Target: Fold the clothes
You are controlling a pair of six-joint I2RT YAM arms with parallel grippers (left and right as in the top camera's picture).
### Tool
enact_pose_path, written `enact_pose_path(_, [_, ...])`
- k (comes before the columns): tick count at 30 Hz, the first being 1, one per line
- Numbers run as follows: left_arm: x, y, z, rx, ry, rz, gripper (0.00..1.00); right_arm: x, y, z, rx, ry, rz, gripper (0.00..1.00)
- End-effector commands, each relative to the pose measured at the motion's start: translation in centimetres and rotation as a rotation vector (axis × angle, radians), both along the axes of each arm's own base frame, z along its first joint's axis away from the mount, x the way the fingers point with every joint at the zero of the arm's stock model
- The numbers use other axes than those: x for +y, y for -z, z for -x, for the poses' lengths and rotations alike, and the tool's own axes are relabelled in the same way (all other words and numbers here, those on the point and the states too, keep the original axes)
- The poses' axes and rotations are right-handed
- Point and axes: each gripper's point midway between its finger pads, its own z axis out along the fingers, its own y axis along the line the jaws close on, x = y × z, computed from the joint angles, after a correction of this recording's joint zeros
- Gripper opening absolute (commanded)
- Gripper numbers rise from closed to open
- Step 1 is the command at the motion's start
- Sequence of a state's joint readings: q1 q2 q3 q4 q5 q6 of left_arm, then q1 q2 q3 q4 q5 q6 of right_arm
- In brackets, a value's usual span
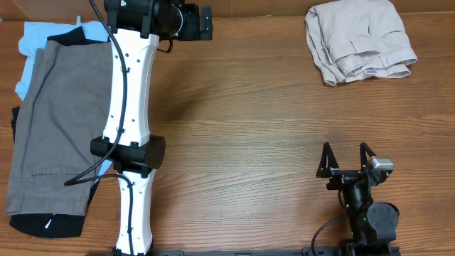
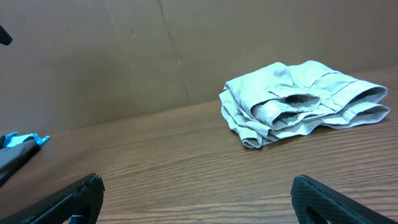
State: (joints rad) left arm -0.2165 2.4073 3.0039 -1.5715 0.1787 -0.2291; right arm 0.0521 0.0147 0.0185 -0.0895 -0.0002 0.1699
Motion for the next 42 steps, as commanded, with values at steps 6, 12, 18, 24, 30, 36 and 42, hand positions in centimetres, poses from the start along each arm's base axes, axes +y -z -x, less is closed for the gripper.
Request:
enact_pose_path(6, [-0.2,0.5,-0.2,-0.001,0.020,-0.021,1.00,0.0,0.1,0.0,-0.008,-0.004,0.020,1.00])
enact_pose_path(12, [-0.2,0.5,-0.2,-0.001,0.019,-0.021,1.00,0.0,0.1,0.0,-0.008,-0.004,0.020,1.00])
enact_pose_path(18, [-0.2,0.5,-0.2,-0.001,0.020,-0.022,1.00,0.0,0.1,0.0,-0.008,-0.004,0.020,1.00])
enact_pose_path(24, [-0.2,0.5,-0.2,-0.001,0.020,-0.021,1.00,0.0,0.1,0.0,-0.008,-0.004,0.020,1.00])
enact_pose_path(30, [-0.2,0.5,-0.2,-0.001,0.018,-0.023,1.00,0.0,0.1,0.0,-0.008,-0.004,0.020,1.00])
enact_pose_path(36, [0.6,0.1,-0.3,-0.020,-0.009,-0.062,1.00,0.0,0.1,0.0,-0.008,-0.004,0.020,1.00])
enact_pose_path(42, [-0.7,-0.8,-1.4,-0.098,0.014,-0.042,1.00,0.0,0.1,0.0,-0.008,-0.004,0.020,1.00])
